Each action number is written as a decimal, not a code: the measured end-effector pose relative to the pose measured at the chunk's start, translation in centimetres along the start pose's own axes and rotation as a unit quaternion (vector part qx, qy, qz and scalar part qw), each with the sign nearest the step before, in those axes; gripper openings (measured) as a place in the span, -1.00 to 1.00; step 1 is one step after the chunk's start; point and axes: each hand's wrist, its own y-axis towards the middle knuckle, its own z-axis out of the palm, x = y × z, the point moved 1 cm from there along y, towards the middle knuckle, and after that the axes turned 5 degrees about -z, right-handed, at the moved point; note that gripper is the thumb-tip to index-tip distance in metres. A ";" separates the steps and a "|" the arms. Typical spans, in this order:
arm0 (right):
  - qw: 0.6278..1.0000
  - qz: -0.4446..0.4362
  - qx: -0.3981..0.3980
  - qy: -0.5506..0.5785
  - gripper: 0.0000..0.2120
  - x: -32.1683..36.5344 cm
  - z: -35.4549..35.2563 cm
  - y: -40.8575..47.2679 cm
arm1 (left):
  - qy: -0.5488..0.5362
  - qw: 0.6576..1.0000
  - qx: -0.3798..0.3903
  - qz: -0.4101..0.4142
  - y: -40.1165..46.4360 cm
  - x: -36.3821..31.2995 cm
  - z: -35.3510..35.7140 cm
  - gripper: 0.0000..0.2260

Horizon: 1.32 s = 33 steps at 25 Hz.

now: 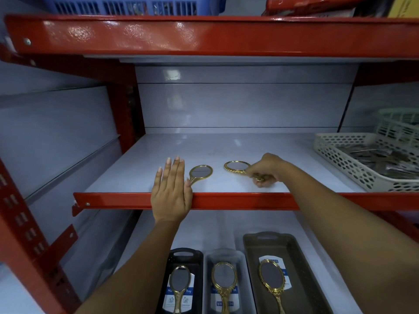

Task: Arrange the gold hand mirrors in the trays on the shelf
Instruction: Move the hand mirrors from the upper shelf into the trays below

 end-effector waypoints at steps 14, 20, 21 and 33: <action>0.925 -0.091 0.028 0.367 -0.79 -4.5 -1.5 -7.3 | -0.003 1.000 -0.022 0.006 -0.1 0.1 0.2 -0.53; 0.924 -0.141 -0.006 0.354 -0.73 -9.1 0.1 -14.6 | -0.008 0.999 -0.037 0.012 -0.3 0.0 0.4 -0.54; 0.924 -0.144 -0.016 0.355 -0.73 -10.0 0.6 -15.4 | -0.009 0.999 -0.041 0.014 -0.3 0.1 0.4 -0.54; 0.935 -0.005 -0.067 0.347 -0.91 -25.3 10.3 -15.7 | -0.013 0.998 -0.061 0.025 -0.5 0.3 0.8 -0.53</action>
